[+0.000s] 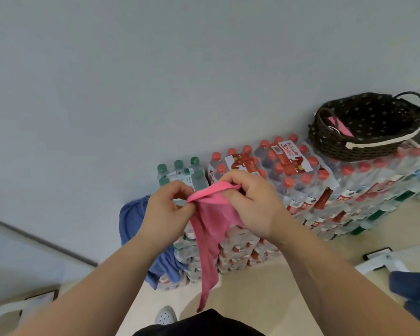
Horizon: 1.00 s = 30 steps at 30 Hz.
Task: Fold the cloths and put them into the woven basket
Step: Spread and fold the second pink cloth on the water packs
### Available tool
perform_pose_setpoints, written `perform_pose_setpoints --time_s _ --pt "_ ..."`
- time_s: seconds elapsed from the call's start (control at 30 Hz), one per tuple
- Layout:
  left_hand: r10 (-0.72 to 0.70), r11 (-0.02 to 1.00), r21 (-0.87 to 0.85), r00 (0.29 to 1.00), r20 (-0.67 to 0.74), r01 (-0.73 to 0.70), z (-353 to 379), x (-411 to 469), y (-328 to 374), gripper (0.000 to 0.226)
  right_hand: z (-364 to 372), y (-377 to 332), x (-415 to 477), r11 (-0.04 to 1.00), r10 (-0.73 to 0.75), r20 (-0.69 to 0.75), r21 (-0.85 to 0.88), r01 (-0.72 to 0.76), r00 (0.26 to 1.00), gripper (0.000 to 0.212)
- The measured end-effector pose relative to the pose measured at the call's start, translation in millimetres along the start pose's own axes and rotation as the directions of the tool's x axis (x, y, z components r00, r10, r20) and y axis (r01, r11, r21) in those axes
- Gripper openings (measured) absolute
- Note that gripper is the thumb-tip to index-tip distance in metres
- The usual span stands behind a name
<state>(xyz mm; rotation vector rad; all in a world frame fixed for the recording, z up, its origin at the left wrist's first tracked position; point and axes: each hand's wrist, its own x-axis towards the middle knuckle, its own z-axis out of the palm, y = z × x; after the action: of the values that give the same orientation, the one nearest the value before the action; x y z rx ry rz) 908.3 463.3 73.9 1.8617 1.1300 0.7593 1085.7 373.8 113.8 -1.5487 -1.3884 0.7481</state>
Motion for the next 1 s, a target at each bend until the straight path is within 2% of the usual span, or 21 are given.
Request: perform_pose_setpoints --time_s 0.1,0.17,0.23,0.3,0.37,0.4,0.47,0.53,0.67,0.8,0.93,1.0 --pt "0.08 0.991 0.099 0.994 0.071 -0.087 9 6 -8 0.033 -10 -2 1 0.999 -0.016 -0.02 0.03 0.017 1.0 0.024" --pt "0.039 0.994 0.093 0.987 0.154 -0.054 11 7 -11 0.029 -19 -2 4 1.0 -0.029 -0.045 0.011 0.029 0.999 0.027" --pt "-0.01 0.999 0.032 0.976 0.217 0.003 13 7 -12 0.021 -26 -3 9 0.997 -0.059 -0.061 -0.055 0.056 0.996 0.029" --pt "-0.062 0.99 -0.107 0.966 0.251 0.091 14 5 -12 0.013 -30 -3 14 0.991 -0.08 -0.064 -0.113 0.073 0.995 0.026" --pt "-0.108 0.955 -0.245 0.965 0.238 0.167 13 6 -11 0.012 -35 0 18 0.991 -0.064 -0.078 -0.124 0.054 0.995 0.015" --pt "-0.119 0.951 -0.252 0.966 0.229 0.177 11 7 -12 0.014 -38 3 19 0.991 -0.049 -0.092 -0.129 0.037 0.995 0.01" --pt "-0.104 0.974 -0.169 0.959 0.263 0.152 6 10 -16 0.016 -43 13 20 0.989 -0.031 -0.118 -0.144 0.014 0.993 0.008" --pt "-0.071 0.99 -0.085 0.928 0.366 0.109 1 11 -19 0.021 -44 26 19 0.987 -0.001 -0.161 -0.158 -0.025 0.987 0.007" --pt "-0.076 0.987 -0.089 0.883 0.463 0.131 -4 11 -33 0.048 -41 53 18 0.979 0.048 -0.306 -0.174 -0.105 0.951 0.008" --pt "-0.084 0.985 -0.077 0.821 0.564 0.154 -10 22 -61 0.04 -40 61 30 0.974 0.119 -0.448 -0.121 -0.192 0.886 0.008" --pt "-0.138 0.98 -0.038 0.798 0.586 0.197 -14 35 -87 0.034 -39 62 51 0.955 0.13 -0.478 -0.174 -0.239 0.869 0.013" --pt "-0.173 0.977 0.007 0.784 0.596 0.211 -15 45 -102 0.034 -42 69 58 0.928 0.151 -0.489 -0.228 -0.294 0.859 0.025"
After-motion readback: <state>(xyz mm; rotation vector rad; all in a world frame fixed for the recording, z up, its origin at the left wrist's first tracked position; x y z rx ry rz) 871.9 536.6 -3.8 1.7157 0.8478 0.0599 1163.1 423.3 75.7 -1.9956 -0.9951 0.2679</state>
